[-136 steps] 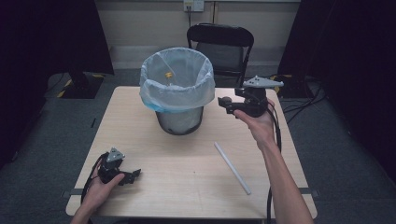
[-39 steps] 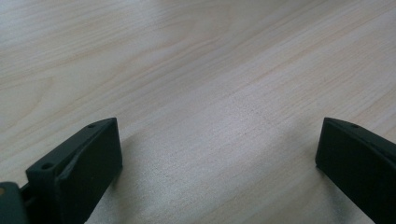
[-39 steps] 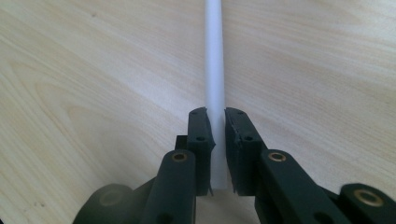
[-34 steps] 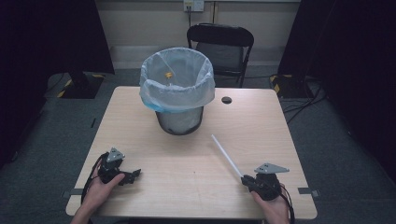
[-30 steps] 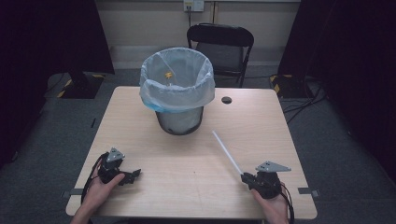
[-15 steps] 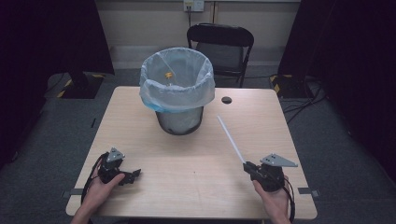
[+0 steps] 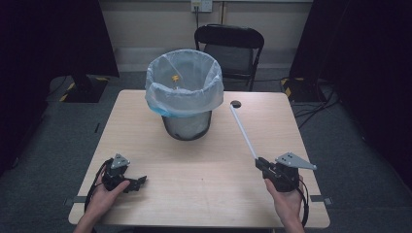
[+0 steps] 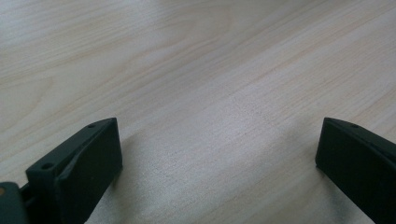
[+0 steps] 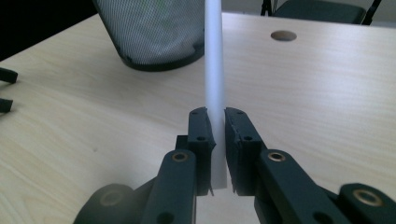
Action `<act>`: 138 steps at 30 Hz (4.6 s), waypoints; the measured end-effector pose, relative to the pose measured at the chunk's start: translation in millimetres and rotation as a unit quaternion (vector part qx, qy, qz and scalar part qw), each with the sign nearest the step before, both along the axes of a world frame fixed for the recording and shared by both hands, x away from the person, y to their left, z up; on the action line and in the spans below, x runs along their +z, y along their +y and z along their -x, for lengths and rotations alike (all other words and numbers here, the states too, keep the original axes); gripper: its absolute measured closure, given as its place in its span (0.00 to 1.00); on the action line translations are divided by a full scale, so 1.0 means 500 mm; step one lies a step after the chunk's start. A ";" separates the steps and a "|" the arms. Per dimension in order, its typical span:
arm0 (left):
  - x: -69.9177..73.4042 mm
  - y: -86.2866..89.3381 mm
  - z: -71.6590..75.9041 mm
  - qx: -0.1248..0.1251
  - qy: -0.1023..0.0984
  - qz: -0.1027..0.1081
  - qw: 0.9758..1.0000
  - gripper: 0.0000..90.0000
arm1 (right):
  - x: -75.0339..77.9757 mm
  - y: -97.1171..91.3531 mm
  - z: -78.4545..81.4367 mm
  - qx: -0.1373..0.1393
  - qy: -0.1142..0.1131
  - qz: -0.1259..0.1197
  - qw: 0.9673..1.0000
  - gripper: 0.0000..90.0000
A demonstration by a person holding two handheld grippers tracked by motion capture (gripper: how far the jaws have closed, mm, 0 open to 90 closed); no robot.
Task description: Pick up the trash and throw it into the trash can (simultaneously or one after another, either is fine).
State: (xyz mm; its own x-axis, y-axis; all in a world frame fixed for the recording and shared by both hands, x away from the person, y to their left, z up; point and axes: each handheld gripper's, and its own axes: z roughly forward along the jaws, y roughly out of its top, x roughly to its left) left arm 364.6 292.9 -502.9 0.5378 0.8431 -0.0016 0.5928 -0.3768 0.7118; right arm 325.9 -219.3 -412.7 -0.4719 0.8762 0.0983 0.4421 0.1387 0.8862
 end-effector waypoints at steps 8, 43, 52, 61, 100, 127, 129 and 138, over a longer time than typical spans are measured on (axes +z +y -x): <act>0.000 0.000 0.000 0.000 0.000 0.000 1.000 0.00 | 0.038 -0.003 -0.018 -0.005 -0.028 -0.024 0.999 0.91; 0.000 0.000 0.000 0.000 0.000 0.000 1.000 0.00 | 0.245 0.085 -0.132 0.096 -0.143 -0.112 0.979 0.91; 0.000 0.000 0.000 0.000 0.000 0.000 1.000 0.00 | 0.276 0.128 -0.174 0.129 -0.142 -0.116 0.974 0.91; 0.000 0.000 0.000 -0.001 0.000 -0.001 1.000 0.00 | 0.307 0.161 -0.209 0.146 -0.145 -0.120 0.971 0.91; 0.000 0.000 0.000 -0.001 0.001 0.000 1.000 0.00 | 0.356 0.268 -0.364 0.176 -0.120 -0.094 0.973 0.91; 0.000 0.000 0.000 0.000 0.000 0.001 1.000 0.00 | 0.330 0.294 -0.453 0.172 -0.074 -0.093 0.978 0.79; 0.000 0.000 0.000 -0.001 0.000 0.000 1.000 0.00 | 0.324 0.292 -0.460 0.160 -0.067 -0.093 0.980 0.65; 0.000 0.000 0.000 0.000 0.000 0.000 1.000 0.00 | 0.334 0.294 -0.451 0.160 -0.077 -0.091 0.980 0.53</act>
